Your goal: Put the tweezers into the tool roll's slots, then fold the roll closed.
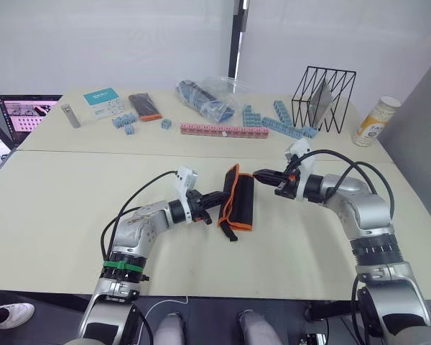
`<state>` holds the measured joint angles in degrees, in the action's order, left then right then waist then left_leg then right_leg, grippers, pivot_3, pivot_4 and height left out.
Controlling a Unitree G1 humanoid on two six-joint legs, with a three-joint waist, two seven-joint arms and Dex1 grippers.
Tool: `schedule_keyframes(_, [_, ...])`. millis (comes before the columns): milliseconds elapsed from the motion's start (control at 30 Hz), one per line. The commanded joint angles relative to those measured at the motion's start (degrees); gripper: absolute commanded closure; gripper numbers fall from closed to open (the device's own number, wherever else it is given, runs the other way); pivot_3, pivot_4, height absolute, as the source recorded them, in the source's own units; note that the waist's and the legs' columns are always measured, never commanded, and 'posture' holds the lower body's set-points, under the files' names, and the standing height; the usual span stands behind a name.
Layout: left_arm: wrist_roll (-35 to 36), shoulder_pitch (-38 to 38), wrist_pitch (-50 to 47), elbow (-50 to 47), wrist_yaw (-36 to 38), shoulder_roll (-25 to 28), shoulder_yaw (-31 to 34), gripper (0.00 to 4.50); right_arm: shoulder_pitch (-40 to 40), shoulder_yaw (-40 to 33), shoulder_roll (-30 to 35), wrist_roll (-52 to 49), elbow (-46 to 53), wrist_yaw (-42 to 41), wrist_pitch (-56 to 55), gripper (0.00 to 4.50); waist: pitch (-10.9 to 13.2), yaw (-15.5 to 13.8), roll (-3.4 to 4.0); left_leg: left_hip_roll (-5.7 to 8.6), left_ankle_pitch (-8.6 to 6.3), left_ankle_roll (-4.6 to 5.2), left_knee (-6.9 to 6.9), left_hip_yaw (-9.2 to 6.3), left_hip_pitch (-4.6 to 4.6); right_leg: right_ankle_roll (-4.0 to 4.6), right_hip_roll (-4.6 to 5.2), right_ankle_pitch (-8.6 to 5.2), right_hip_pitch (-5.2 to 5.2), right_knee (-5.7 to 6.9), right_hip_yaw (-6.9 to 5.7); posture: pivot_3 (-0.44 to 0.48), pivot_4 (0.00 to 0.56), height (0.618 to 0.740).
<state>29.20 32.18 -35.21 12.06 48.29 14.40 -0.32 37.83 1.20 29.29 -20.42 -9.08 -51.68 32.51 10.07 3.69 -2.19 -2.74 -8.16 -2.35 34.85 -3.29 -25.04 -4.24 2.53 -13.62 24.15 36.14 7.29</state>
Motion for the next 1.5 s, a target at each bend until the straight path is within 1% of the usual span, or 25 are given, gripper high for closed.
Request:
schedule_keyframes(33, [1.21,0.58,-0.69,-4.17,-1.95,0.46,2.11,4.48,-1.52,0.73,1.39,0.94,2.65,-0.55,-0.96,4.5,0.0,-0.02,0.0,0.0,0.0,0.0,0.0,0.0,0.0,0.0,0.0,0.0,0.0,-0.01,0.0,0.0,0.15,0.74])
schedule_keyframes(67, [1.79,0.47,-1.55,-5.4,-2.63,0.69,2.7,4.48,-2.08,1.34,1.63,1.42,2.79,-0.76,-1.28,4.5,0.0,-0.06,0.0,0.0,0.0,0.0,0.0,0.0,-0.01,0.0,0.0,0.0,0.0,-0.01,0.0,0.0,0.15,0.74])
schedule_keyframes(100, [3.06,0.1,-3.0,-7.2,-2.69,0.95,3.24,4.24,-2.57,1.94,1.71,1.82,2.96,-1.04,-1.56,4.5,0.0,-0.07,0.0,0.0,0.0,0.0,0.0,0.0,-0.01,0.0,0.01,0.0,0.0,-0.01,0.0,0.0,0.15,0.74])
schedule_keyframes(133, [4.08,-0.25,-4.35,-8.75,-2.86,1.15,3.66,3.93,-2.92,2.37,1.63,2.03,3.17,-1.28,-1.7,4.5,0.0,-0.03,0.0,0.0,0.0,0.0,0.01,0.0,-0.01,-0.01,0.0,0.0,0.0,-0.01,0.0,0.0,0.15,0.74])
schedule_keyframes(233, [4.14,-1.34,-7.35,-12.15,-5.22,2.3,3.81,2.96,-3.69,3.85,1.6,2.85,3.92,-1.98,-2.46,4.5,0.0,0.09,0.01,0.0,0.0,0.0,0.0,0.0,-0.01,0.0,0.0,0.0,0.01,0.01,0.0,0.0,0.15,0.74])
schedule_keyframes(267, [4.89,-1.65,-10.03,-13.15,-6.46,2.82,4.36,2.61,-3.96,4.37,1.55,3.13,4.07,-2.17,-2.85,4.5,0.0,0.19,0.01,0.0,0.0,0.0,0.0,0.0,0.0,0.0,0.0,0.0,0.01,0.02,0.0,0.0,0.15,0.74])
schedule_keyframes(333, [5.36,-2.54,-14.41,-15.39,-6.93,4.98,3.74,2.01,-4.29,5.34,1.23,3.8,4.25,-2.24,-3.46,4.5,0.0,0.35,0.01,0.0,0.0,0.0,0.02,-0.01,0.0,0.0,0.0,0.0,0.01,0.06,0.01,0.0,0.15,0.74])
schedule_keyframes(367, [5.25,-2.9,-15.43,-16.27,-6.96,5.87,3.19,1.61,-4.39,5.68,1.1,4.1,4.27,-2.23,-3.68,4.5,0.01,0.46,0.01,-0.01,0.0,0.0,0.02,-0.01,0.01,-0.01,-0.01,0.0,0.02,0.08,0.0,0.0,0.15,0.74])
schedule_keyframes(400, [5.45,-3.09,-16.09,-16.79,-7.53,6.06,3.28,1.31,-4.51,6.22,1.1,4.59,4.22,-2.34,-4.13,4.5,0.01,0.44,0.01,-0.01,0.0,0.0,0.02,-0.01,0.03,0.0,-0.01,0.0,0.02,0.08,0.01,0.0,0.15,0.74])
schedule_keyframes(700, [5.11,-5.53,-20.19,-19.64,-12.06,6.98,2.59,1.31,-5.95,9.11,-0.58,7.27,2.18,-2.31,-6.8,4.5,0.01,0.09,0.01,0.0,0.01,-0.03,0.08,-0.01,0.04,-0.01,0.0,0.01,-0.02,0.08,0.0,0.0,0.15,0.74])
schedule_keyframes(800, [5.52,-5.7,-20.52,-18.93,-13.5,6.46,4.05,1.31,-6.46,9.68,-0.95,8.0,1.37,-2.42,-7.68,4.5,0.01,0.1,0.01,0.0,0.01,-0.03,0.08,-0.01,0.03,0.0,0.0,0.02,-0.01,0.09,0.0,0.0,0.15,0.74])
schedule_keyframes(933, [7.31,-5.73,-20.9,-17.84,-14.02,7.76,8.7,1.31,-6.96,10.14,-1.41,8.87,0.62,-2.39,-8.04,4.5,0.01,0.27,0.01,-0.01,0.02,-0.04,0.09,-0.01,0.04,0.01,-0.01,0.04,-0.01,0.11,-0.01,0.0,0.15,0.74])
schedule_keyframes(1100, [8.61,-6.43,-21.07,-17.41,-13.86,8.74,11.53,1.31,-7.1,10.44,-1.69,9.65,-0.05,-2.46,-8.51,4.5,0.01,0.25,0.01,-0.01,0.02,-0.04,0.1,-0.01,0.08,0.02,-0.01,0.04,-0.03,0.13,-0.01,0.0,0.15,0.74])
schedule_keyframes(1167, [7.91,-7.24,-20.79,-16.87,-12.9,9.27,10.32,1.31,-7.05,10.83,-1.7,10.08,-0.23,-2.45,-8.57,4.5,0.0,0.25,0.01,-0.01,0.02,-0.04,0.11,0.0,0.08,0.02,-0.01,0.04,-0.05,0.12,-0.01,0.0,0.15,0.74])
schedule_keyframes(1300, [7.93,-8.49,-21.78,-17.63,-12.73,7.92,6.88,1.31,-7.21,11.22,-1.82,10.49,-0.06,-2.54,-8.73,4.5,0.0,0.24,0.02,-0.01,0.02,-0.05,0.1,0.0,0.11,0.03,-0.01,0.04,-0.06,0.13,-0.01,0.0,0.15,0.74])
schedule_keyframes(1433, [7.85,-8.46,-21.77,-16.67,-13.92,6.1,6.02,1.31,-7.16,11.32,-1.76,10.77,-0.02,-2.65,-8.8,4.5,0.0,0.19,0.02,-0.01,0.03,-0.06,0.13,0.0,0.11,0.03,-0.01,0.06,-0.07,0.14,-0.01,0.0,0.15,0.74])
schedule_keyframes(1467, [7.86,-8.24,-21.73,-16.4,-14.22,5.62,6.09,1.86,-7.11,11.35,-1.71,10.8,-0.05,-2.68,-8.8,4.5,0.0,0.18,0.02,-0.01,0.03,-0.06,0.13,0.0,0.11,0.03,-0.01,0.06,-0.08,0.14,-0.01,0.0,0.15,0.74])
schedule_keyframes(1500, [8.04,-8.05,-21.69,-16.26,-14.14,5.27,6.16,2.16,-7.09,11.35,-1.67,10.8,-0.04,-2.71,-8.77,4.5,0.0,0.18,0.02,-0.01,0.03,-0.06,0.13,0.0,0.12,0.03,-0.01,0.06,-0.08,0.14,-0.01,0.0,0.15,0.74])
